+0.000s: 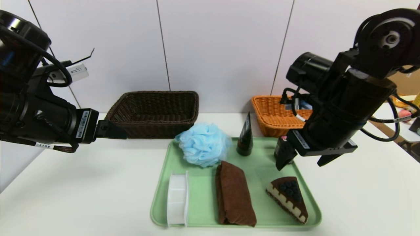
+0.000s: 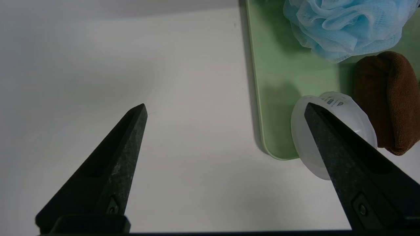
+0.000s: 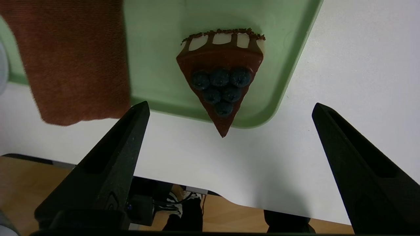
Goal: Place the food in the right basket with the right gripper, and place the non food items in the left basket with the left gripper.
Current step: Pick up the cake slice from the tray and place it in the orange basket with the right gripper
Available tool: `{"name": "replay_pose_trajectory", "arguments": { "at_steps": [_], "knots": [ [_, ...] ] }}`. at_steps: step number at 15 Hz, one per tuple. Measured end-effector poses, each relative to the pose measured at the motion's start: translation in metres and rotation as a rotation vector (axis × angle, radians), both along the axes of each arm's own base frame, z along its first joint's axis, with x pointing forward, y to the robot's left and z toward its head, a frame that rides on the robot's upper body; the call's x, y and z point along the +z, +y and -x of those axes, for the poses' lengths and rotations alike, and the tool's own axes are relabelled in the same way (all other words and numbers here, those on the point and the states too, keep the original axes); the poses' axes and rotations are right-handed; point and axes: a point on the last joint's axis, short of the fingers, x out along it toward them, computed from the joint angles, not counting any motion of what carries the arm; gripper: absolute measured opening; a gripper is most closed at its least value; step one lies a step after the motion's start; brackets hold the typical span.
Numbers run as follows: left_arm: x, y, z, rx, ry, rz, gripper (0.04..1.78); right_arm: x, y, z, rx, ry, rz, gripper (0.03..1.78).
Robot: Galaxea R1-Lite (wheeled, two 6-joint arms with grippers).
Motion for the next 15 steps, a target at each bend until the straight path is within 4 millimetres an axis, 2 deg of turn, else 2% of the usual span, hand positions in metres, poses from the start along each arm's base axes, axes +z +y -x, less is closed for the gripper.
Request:
{"name": "replay_pose_trajectory", "arguments": {
  "at_steps": [3, 8, 15],
  "knots": [
    [-0.001, 0.000, 0.001, -0.001, 0.002, -0.001, 1.69, -0.020, 0.011, -0.002, 0.006, 0.051, 0.066, 1.71],
    [-0.002, 0.001, 0.004, -0.006, 0.005, -0.001, 1.69, -0.042, 0.014, -0.003, -0.018, 0.102, 0.077, 1.71],
    [-0.003, 0.001, 0.007, -0.010, 0.011, -0.002, 1.69, -0.061, 0.017, -0.003, -0.009, 0.139, 0.060, 1.71]
  ]
}}
